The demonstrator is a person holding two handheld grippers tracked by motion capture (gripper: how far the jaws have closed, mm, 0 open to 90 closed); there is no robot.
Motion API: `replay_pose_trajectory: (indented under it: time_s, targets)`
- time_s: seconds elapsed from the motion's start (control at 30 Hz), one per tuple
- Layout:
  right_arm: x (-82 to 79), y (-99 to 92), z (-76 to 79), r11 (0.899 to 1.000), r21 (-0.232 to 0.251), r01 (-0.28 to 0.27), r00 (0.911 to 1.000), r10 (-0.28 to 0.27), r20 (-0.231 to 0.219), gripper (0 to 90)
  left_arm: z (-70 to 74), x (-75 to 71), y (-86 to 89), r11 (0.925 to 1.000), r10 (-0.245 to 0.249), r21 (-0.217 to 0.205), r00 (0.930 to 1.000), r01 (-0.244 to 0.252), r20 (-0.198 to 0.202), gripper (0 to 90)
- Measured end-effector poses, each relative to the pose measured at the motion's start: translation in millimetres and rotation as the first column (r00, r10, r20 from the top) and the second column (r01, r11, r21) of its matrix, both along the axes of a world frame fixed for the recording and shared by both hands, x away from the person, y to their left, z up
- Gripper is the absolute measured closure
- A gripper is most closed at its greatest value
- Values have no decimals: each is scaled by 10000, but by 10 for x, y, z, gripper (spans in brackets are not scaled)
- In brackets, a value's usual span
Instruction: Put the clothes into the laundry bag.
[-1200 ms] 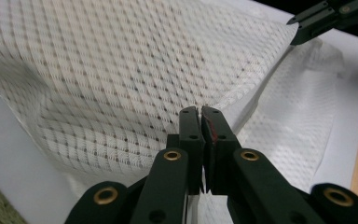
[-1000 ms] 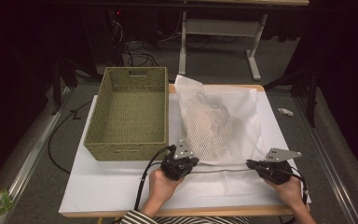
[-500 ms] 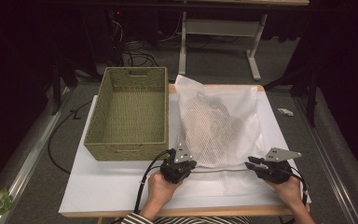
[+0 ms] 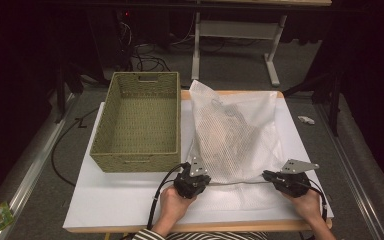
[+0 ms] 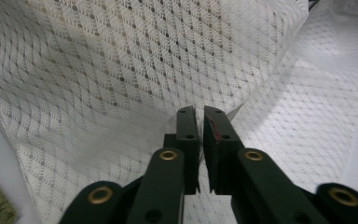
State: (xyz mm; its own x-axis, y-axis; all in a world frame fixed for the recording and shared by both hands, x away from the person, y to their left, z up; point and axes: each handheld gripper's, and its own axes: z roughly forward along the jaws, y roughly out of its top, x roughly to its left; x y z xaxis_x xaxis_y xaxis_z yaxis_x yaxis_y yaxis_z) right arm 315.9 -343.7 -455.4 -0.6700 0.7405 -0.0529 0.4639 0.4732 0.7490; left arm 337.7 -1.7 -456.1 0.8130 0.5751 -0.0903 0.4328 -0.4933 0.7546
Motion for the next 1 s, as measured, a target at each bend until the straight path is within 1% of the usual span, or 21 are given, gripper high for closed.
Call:
replay_pose_trajectory:
  time_s: [0.03, 0.07, 0.17, 0.23, 0.3, 0.33, 0.4, 0.43, 0.47, 0.53, 0.63, 0.67, 0.7, 0.73, 0.8, 0.83, 0.87, 0.9, 0.93, 0.97, 1.0]
  targets:
    - [-11, -9, 15, 10000, 75, 53, 10000, -54, 80, 739, 9, -7, 12, 10000, 19, -44, 10000, -19, 47, 818]
    - [-22, -17, 30, 9998, 171, 130, 9999, -131, 75, 719, 23, -14, 31, 9999, 45, -139, 9999, -44, 99, 803]
    - [-76, -67, 100, 9975, 617, 333, 9989, -352, 307, 672, 89, -34, 98, 9984, 194, -527, 9997, -185, 160, 755]
    - [-97, -97, 139, 9960, 800, 410, 9977, -452, 515, 644, 136, -50, 127, 9980, 274, -577, 9991, -254, 326, 731]
    - [-116, -126, 172, 9936, 974, 566, 9963, -626, 593, 623, 192, -66, 157, 9964, 407, -764, 9980, -369, 487, 703]
    - [-115, -140, 179, 9929, 1050, 561, 9958, -633, 669, 611, 220, -71, 170, 9955, 502, -838, 9970, -452, 587, 678]
    - [-117, -160, 192, 9916, 1082, 708, 9945, -786, 693, 590, 273, -77, 189, 9919, 769, -1071, 9937, -680, 818, 626]
    - [-116, -168, 196, 9904, 1112, 822, 9935, -903, 696, 575, 302, -73, 193, 9903, 913, -1141, 9910, -799, 984, 603]
    - [-105, -183, 200, 9890, 1162, 911, 9919, -1005, 776, 557, 319, -69, 191, 9895, 1010, -1145, 9888, -883, 1101, 575]
    - [-93, -205, 211, 9850, 1303, 1133, 9886, -1248, 840, 531, 362, -47, 175, 9864, 1301, -1179, 9819, -1143, 1373, 533]
    - [-54, -248, 227, 9763, 1591, 1467, 9821, -1629, 943, 484, 400, 18, 142, 9814, 1640, -1279, 9715, -1431, 1713, 489]
    - [-22, -263, 227, 9725, 1697, 1593, 9808, -1755, 855, 468, 398, 41, 124, 9789, 1739, -1383, 9691, -1507, 1749, 477]
    - [5, -272, 225, 9691, 1795, 1689, 9800, -1845, 740, 458, 391, 58, 109, 9773, 1807, -1433, 9675, -1564, 1771, 467]
    - [37, -283, 218, 9689, 1807, 1691, 9796, -1854, 773, 448, 373, 81, 85, 9763, 1875, -1426, 9656, -1629, 1803, 459]
    - [118, -299, 194, 9616, 1938, 1942, 9749, -2111, 706, 437, 319, 126, 27, 9763, 1950, -1312, 9631, -1724, 1856, 452]
    - [158, -301, 181, 9538, 1999, 2244, 9676, -2424, 708, 447, 286, 148, -6, 9759, 1995, -1269, 9619, -1777, 1871, 446]
    - [200, -301, 168, 9451, 1975, 2604, 9575, -2790, 727, 447, 257, 168, -35, 9758, 2024, -1210, 9615, -1820, 1859, 442]
    - [234, -304, 154, 9381, 2035, 2804, 9523, -2984, 637, 447, 231, 184, -63, 9749, 2072, -1203, 9608, -1872, 1843, 441]
    - [269, -311, 137, 9337, 2121, 2884, 9497, -3072, 610, 447, 205, 198, -91, 9741, 2108, -1224, 9599, -1903, 1851, 439]
    - [300, -312, 115, 9263, 2200, 3059, 9445, -3243, 521, 447, 188, 206, -111, 9730, 2148, -1265, 9580, -1931, 1899, 438]
    - [326, -312, 97, 9239, 2225, 3112, 9426, -3299, 515, 447, 176, 211, -123, 9724, 2165, -1306, 9568, -1936, 1941, 438]
